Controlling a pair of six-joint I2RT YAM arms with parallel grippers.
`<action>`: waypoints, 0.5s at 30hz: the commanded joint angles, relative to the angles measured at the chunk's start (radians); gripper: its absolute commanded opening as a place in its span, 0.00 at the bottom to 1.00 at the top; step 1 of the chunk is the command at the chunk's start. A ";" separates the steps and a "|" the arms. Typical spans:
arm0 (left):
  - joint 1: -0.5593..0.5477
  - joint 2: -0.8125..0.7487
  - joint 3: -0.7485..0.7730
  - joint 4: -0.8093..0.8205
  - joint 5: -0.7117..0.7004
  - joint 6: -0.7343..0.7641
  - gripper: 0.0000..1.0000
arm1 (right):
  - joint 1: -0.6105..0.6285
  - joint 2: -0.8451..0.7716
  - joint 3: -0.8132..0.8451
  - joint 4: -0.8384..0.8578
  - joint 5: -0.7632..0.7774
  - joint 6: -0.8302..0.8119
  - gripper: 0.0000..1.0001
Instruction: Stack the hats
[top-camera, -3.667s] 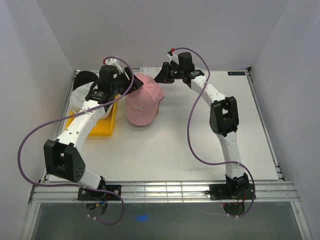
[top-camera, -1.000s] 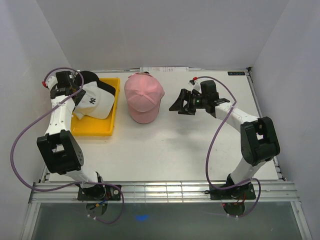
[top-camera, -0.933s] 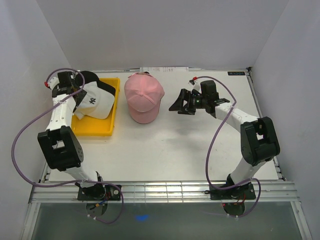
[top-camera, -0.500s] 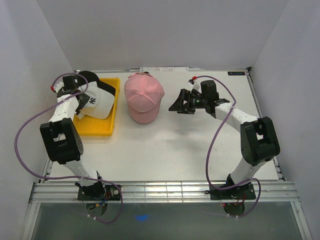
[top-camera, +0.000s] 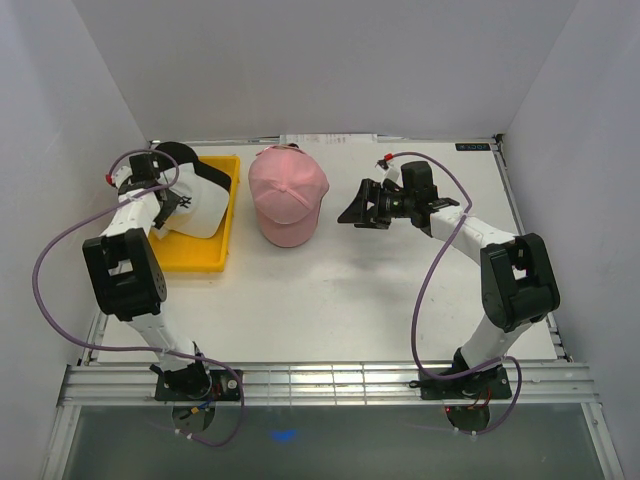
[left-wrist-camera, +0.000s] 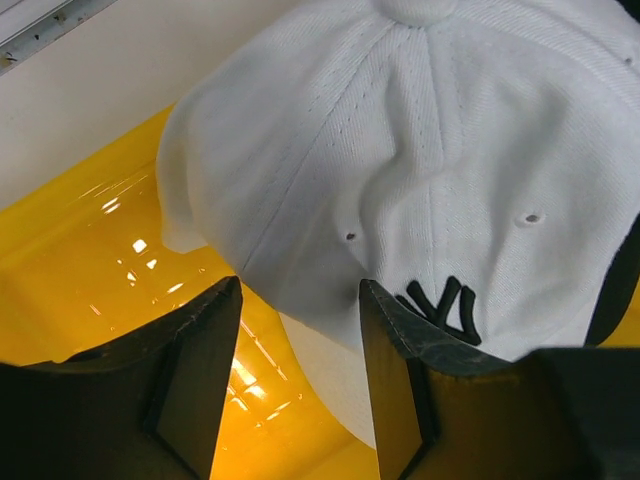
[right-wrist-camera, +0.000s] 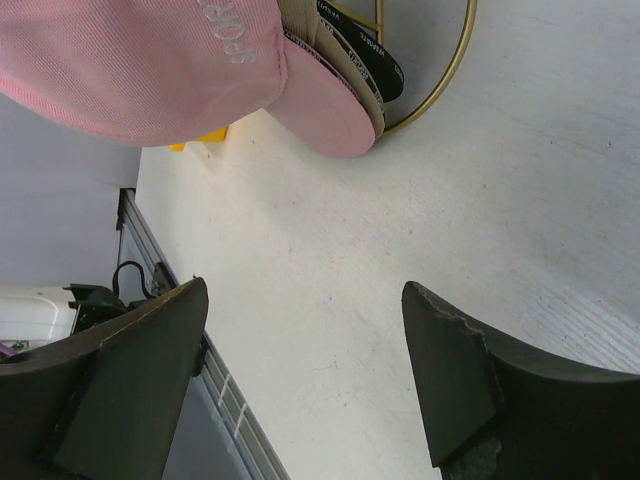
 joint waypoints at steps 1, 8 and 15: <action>0.003 0.007 0.020 0.026 0.006 -0.001 0.61 | -0.006 -0.011 -0.001 0.027 -0.004 -0.027 0.83; 0.003 0.002 -0.020 0.060 -0.004 -0.012 0.58 | -0.005 -0.019 -0.001 0.015 0.014 -0.032 0.81; 0.003 -0.010 -0.020 0.060 0.016 -0.009 0.18 | -0.005 -0.031 0.016 -0.015 0.025 -0.044 0.77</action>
